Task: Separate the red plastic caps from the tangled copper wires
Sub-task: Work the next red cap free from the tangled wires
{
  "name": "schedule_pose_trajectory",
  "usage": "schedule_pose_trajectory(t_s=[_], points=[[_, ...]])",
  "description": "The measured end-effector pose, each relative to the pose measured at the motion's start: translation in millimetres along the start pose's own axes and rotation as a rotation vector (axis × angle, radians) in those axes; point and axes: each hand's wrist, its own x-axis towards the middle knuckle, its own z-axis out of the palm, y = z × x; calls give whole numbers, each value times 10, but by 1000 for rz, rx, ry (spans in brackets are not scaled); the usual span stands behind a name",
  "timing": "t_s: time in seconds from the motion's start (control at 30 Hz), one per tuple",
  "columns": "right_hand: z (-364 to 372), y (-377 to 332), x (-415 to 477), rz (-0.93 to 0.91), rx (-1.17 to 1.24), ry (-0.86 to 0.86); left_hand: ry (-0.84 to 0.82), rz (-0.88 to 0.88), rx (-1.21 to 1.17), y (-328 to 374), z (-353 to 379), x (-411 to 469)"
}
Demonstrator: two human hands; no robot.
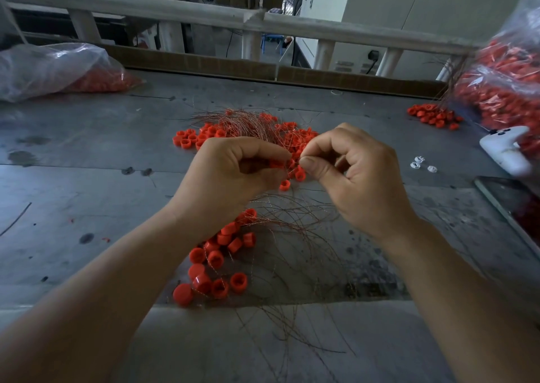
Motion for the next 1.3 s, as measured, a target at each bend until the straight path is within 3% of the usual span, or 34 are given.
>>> schedule_pose_trajectory(t_s=[0.37,0.63,1.3], points=[[42,-38,-12,-11,27,-41,18,4,89,13,34,-2],[45,-25,-4,17,21,-24,-56,-30,-187,30,35,-11],[-5,-44,13,-51,-87,-48,-100,-36,-263,9,-15,-13]])
